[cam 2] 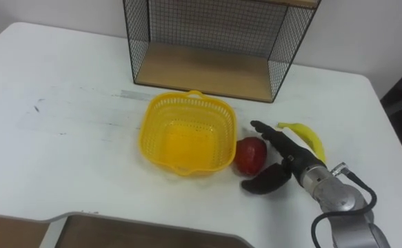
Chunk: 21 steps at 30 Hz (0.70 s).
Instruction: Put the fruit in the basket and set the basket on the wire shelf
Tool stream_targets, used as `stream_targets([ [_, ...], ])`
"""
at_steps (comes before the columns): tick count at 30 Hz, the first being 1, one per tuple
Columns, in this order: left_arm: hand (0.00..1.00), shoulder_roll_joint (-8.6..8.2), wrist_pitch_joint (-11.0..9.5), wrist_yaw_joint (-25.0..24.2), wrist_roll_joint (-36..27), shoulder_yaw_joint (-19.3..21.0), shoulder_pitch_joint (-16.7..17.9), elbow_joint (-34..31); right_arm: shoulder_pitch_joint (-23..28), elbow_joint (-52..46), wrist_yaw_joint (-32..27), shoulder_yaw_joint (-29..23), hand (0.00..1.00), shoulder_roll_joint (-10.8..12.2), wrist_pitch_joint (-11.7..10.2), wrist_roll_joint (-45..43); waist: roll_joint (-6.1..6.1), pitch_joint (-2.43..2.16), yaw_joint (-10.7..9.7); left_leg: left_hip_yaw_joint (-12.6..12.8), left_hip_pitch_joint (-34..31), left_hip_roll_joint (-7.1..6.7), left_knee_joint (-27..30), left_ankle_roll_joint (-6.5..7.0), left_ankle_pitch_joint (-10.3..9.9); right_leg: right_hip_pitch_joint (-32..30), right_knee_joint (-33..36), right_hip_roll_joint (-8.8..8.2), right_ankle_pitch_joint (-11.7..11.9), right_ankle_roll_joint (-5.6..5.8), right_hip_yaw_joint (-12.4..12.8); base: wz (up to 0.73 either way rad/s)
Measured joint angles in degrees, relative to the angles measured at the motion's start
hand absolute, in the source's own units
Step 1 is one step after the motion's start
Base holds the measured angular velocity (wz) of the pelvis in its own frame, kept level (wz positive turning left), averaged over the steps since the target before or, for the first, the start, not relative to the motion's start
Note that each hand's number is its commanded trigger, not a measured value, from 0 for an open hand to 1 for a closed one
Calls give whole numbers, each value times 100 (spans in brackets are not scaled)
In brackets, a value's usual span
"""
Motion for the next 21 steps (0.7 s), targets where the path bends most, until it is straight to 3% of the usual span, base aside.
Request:
stream_targets([
  [6,0,-35,101,-68,-2,1,1,0,-31,1,-1,0,0,44,105,-62,0,-1,0,-27,-10,2,26,-3,-2,19,0,-4,7,-5,-38,1],
  [7,0,-35,102,-81,-3,1,0,0,-31,1,-1,0,20,49,106,-67,0,-1,-1,-30,-14,2,30,-4,-3,20,1,-4,8,-6,-41,0],
  [8,0,-35,104,-94,-2,-1,-2,0,-33,1,-2,0,80,59,107,-92,0,0,-2,-35,-17,3,27,-4,-3,20,5,-4,8,-6,-44,0],
  [9,0,-35,106,-99,-2,-1,-2,0,-35,1,-2,0,100,69,107,-111,0,-1,-4,-36,-17,3,25,-4,-3,20,6,-4,8,-7,-44,0],
  [21,0,-44,113,-192,-7,-18,-17,-3,-239,126,-359,-10,100,149,116,-336,11,0,-15,-49,-30,6,37,-8,-6,27,5,0,13,-11,-63,0],
])
